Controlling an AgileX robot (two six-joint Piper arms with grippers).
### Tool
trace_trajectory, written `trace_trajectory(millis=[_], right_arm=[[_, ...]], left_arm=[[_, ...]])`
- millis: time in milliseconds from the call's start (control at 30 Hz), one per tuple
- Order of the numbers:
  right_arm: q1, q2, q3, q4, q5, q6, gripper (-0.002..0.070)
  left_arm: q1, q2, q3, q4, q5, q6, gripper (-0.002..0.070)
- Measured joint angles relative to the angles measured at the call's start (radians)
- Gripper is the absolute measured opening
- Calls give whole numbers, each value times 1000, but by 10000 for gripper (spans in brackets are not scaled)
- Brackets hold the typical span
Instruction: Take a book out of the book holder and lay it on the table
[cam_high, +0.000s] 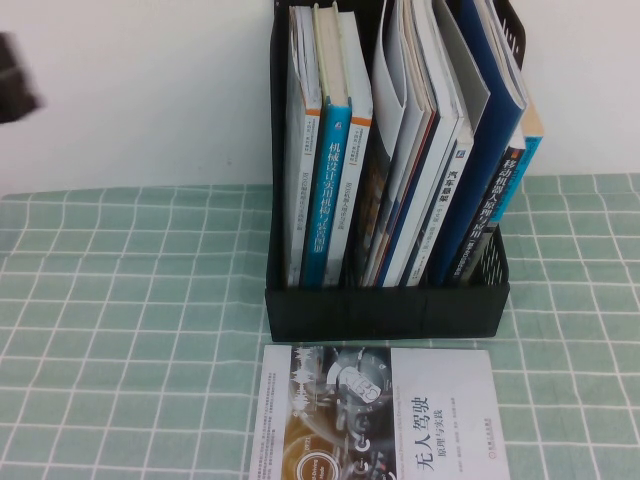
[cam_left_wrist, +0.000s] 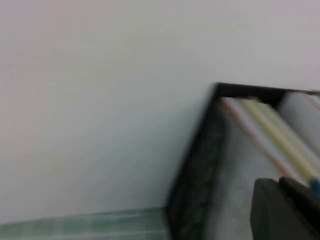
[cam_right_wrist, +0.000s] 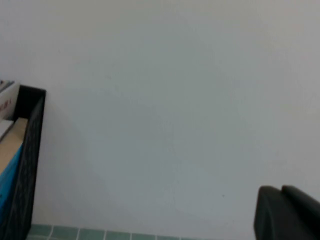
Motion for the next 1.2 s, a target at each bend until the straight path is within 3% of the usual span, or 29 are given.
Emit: trace_trajectory(millis=[133,333,600,933,1200], right_arm=[[0,89,0,-1,-62,-2,-2],[43,195,0,-37,-197,-2,-2],[105,252,0,-126,-339,-2,-2],[105,252,32,-118,-323,81,-2],[105,252,126,-126,-365,99,-2]], left_arm=[[-179,108,-29,-117,-82,91,-2],[-464,320,-78,-150,-216,106,-2],[-711,620,-256,-163,-241,104,-2],[-720,920,-555,-165,-213,75,-2],[-672,973,-635,-101,-179,83,-2]])
